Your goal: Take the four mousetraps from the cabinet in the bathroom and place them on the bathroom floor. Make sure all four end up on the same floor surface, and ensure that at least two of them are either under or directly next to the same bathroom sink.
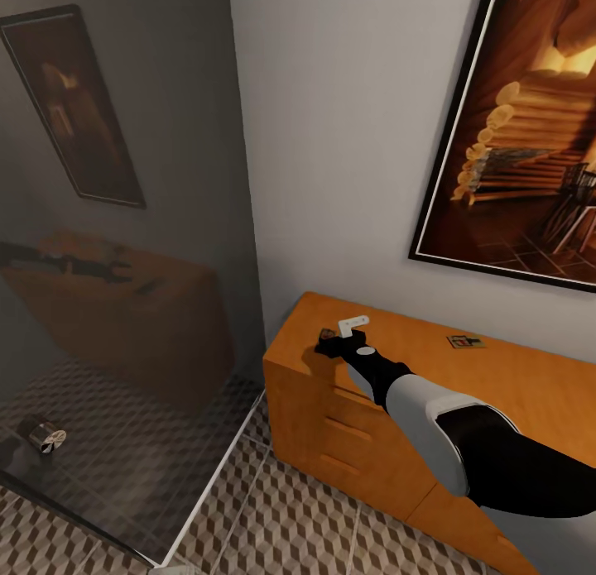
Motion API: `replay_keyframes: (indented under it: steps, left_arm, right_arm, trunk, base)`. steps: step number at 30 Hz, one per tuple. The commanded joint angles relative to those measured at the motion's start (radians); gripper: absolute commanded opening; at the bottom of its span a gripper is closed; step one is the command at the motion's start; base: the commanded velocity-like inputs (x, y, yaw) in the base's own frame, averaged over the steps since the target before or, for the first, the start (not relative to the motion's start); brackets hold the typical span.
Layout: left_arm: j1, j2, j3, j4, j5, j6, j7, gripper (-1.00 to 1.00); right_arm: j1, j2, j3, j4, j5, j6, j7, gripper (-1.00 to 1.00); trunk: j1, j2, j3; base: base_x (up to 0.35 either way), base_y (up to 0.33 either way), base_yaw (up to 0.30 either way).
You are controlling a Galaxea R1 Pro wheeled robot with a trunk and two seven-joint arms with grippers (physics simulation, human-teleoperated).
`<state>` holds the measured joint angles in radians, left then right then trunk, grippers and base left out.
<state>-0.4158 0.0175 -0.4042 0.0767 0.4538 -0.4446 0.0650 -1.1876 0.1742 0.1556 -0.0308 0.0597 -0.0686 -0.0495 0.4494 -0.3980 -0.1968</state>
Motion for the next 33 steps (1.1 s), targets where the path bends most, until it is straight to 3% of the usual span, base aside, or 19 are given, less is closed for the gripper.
replay_keyframes:
  steps: [1,33]
  left_arm:
    - [-0.001,-0.001,-0.008,0.003,0.004,-0.005,0.002,1.0]
    - [-0.001,-0.001,-0.008,0.003,0.003,-0.005,0.002,1.0]
  right_arm:
    - [-0.001,0.0,0.004,0.002,0.006,-0.003,-0.005,1.0]
    - [-0.001,0.0,0.004,0.003,0.006,-0.004,-0.001,1.0]
  trunk:
    - [0.001,-0.002,-0.002]
    - [0.001,-0.002,-0.002]
  base:
    - [0.0,0.0,0.0]
    - [0.045,0.0,0.0]
